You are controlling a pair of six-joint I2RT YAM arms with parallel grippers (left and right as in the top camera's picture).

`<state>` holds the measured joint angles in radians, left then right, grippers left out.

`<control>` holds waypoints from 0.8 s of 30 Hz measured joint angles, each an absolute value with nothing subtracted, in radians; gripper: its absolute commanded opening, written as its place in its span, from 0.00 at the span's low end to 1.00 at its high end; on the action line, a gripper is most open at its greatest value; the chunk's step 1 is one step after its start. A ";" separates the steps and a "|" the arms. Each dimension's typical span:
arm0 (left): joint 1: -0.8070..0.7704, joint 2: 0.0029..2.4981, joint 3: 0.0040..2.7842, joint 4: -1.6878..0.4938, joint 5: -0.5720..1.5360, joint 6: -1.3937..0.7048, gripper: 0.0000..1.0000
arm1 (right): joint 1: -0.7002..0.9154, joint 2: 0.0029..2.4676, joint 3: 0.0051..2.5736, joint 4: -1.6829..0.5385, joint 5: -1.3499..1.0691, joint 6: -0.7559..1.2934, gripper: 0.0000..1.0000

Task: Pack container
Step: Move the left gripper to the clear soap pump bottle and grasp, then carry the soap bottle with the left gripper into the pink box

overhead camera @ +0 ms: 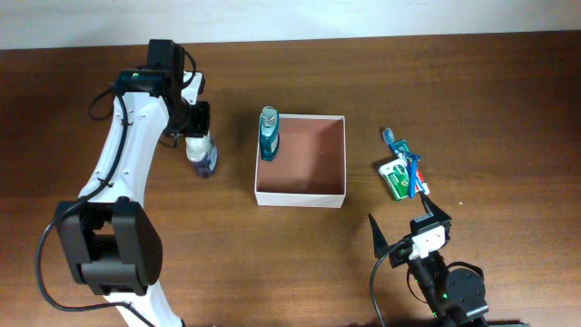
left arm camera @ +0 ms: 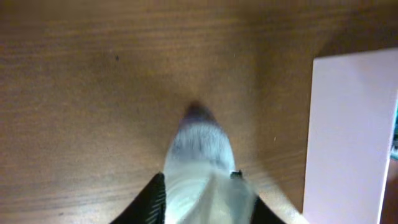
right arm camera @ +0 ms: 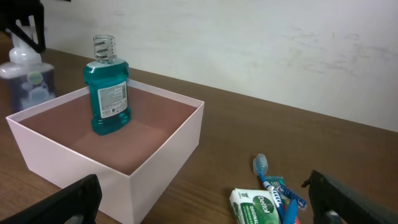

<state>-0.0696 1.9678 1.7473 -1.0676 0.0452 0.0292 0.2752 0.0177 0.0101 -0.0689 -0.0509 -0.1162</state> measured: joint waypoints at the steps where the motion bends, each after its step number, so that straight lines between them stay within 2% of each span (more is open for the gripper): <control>1: -0.070 1.968 1.749 -1.076 0.047 0.027 0.18 | 0.275 0.018 0.010 -0.069 -0.051 -0.116 0.99; 13: -0.071 1.974 1.745 -1.092 0.049 0.026 0.10 | 0.275 0.018 0.010 -0.069 -0.051 -0.116 0.99; 20: -0.071 1.954 1.745 -1.093 0.049 -0.002 0.10 | 0.275 0.018 0.010 -0.069 -0.051 -0.116 0.99; 24: -0.071 1.843 1.745 -1.109 0.048 -0.049 0.10 | 0.275 0.018 0.010 -0.069 -0.051 -0.117 0.99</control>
